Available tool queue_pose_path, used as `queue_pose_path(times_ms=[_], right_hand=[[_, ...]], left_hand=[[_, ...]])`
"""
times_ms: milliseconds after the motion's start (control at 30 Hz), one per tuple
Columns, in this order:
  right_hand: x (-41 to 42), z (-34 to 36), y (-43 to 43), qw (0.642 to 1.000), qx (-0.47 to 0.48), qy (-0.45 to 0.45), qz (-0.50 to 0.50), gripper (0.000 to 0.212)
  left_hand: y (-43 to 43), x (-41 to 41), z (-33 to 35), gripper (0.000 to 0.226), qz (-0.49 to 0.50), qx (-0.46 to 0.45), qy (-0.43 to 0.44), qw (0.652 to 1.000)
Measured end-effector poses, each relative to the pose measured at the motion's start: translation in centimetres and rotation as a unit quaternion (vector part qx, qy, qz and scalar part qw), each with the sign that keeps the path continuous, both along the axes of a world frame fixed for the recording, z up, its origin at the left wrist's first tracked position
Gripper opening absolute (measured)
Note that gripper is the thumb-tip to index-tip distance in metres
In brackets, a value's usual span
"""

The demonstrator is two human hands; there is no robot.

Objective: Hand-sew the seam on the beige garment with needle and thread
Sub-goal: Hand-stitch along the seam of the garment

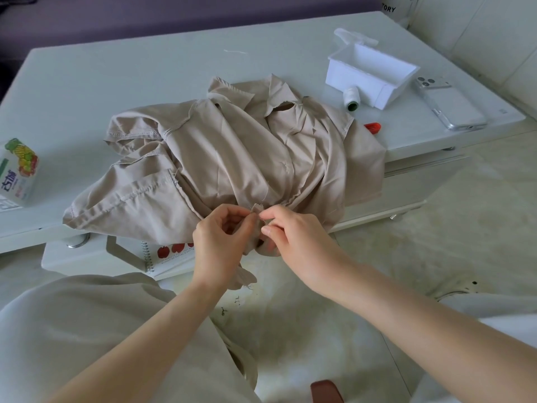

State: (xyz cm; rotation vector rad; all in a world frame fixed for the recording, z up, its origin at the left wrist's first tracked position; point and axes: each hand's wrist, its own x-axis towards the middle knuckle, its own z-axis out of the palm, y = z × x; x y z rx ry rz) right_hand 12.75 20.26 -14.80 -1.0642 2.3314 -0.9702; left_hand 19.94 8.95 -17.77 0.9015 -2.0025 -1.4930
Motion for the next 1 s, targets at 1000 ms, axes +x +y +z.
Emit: queue_pose_path(times_ms=[1000], right_hand=[[-0.2,0.9,0.1,0.997,0.074,0.01,-0.036,0.03]], left_hand=[[0.1,0.2,0.5,0.007,-0.077,0.013,0.039,0.996]])
